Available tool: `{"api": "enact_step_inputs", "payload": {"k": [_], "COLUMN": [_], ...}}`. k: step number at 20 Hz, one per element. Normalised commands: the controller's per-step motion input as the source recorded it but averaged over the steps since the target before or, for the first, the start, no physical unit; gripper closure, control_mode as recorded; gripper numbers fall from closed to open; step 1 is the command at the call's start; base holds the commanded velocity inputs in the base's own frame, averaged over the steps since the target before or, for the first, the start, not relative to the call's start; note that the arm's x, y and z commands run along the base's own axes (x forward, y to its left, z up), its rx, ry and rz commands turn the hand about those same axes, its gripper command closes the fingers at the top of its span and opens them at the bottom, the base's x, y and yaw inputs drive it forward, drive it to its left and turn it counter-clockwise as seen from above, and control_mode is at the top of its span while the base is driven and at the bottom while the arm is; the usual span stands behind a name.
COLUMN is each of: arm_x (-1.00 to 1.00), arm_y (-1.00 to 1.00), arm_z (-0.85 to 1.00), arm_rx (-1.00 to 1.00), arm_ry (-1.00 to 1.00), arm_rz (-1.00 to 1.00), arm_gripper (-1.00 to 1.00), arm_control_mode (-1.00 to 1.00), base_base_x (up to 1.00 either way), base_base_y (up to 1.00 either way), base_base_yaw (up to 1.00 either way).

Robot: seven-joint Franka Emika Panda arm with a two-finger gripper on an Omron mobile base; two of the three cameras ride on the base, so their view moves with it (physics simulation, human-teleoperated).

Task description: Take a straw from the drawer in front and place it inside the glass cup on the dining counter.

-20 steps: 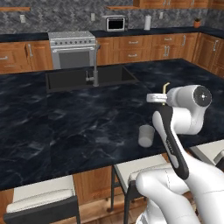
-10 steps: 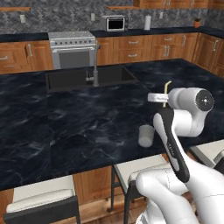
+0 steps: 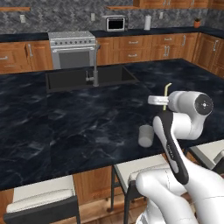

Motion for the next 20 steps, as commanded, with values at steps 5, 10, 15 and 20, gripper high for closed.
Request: {"api": "enact_step_inputs", "payload": {"k": [5,10,15,20], "arm_x": [0.01,0.19,0.42,0.45], "arm_y": [0.00,0.00,0.00,0.00], "arm_z": [-0.09,-0.31,-0.31,-0.18], "arm_rx": [-0.04,-0.05,-0.04,-0.01], "arm_ry": [0.08,0.00,0.00,0.02], "arm_rz": [0.00,0.01,0.03,0.01], "arm_gripper": [1.00,1.00,1.00,1.00], "arm_control_mode": [-1.00,-1.00,-1.00,-1.00], "base_base_x": [0.00,0.00,0.00,0.00], "base_base_y": [0.00,0.00,0.00,0.00], "base_base_yaw": [0.00,0.00,0.00,0.00]}}
